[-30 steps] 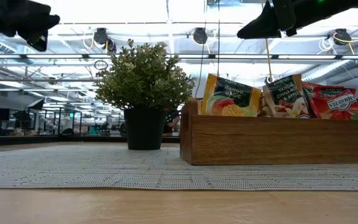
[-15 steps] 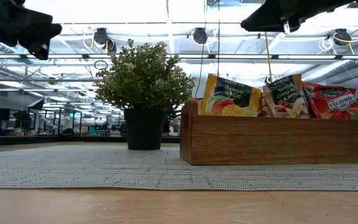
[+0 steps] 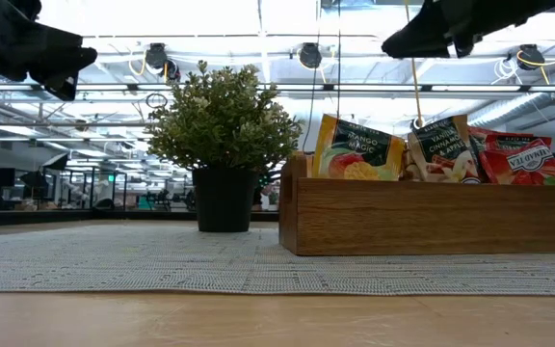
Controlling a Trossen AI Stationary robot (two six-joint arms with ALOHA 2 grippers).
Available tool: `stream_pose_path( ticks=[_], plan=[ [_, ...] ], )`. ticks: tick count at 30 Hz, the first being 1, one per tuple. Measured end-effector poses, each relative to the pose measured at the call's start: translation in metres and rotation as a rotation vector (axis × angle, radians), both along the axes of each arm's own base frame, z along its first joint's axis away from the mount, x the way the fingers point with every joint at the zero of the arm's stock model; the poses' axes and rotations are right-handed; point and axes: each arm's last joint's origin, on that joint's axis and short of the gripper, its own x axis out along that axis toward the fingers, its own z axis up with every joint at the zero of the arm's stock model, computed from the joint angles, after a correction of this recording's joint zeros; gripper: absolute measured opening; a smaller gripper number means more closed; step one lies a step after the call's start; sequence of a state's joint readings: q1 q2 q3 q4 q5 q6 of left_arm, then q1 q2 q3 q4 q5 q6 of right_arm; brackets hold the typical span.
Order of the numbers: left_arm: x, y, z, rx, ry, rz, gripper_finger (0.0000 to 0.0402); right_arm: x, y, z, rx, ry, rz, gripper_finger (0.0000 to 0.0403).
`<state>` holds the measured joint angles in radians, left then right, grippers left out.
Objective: Pick & Place Tea
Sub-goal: Return to Home Position
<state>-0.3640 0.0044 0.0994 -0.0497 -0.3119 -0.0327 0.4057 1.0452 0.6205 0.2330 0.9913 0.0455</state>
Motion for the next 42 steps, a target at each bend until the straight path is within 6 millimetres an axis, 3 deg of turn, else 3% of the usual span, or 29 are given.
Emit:
stream_pose_path(
  ticks=[20,31,42],
  plan=[
    [0.0,0.0,0.0,0.013,0.003,0.0,0.0127,-0.075,-0.032,-0.054,0.142,-0.274,0.0,0.0139],
    [0.0,0.0,-0.001,0.004,0.007,0.001,0.0127,-0.088,-0.035,-0.073,0.122,-0.269,0.147,0.0139],
    [0.0,0.0,-0.004,-0.008,0.036,-0.001,0.0127,-0.099,-0.039,-0.071,0.068,-0.252,0.142,0.0139]
  ],
)
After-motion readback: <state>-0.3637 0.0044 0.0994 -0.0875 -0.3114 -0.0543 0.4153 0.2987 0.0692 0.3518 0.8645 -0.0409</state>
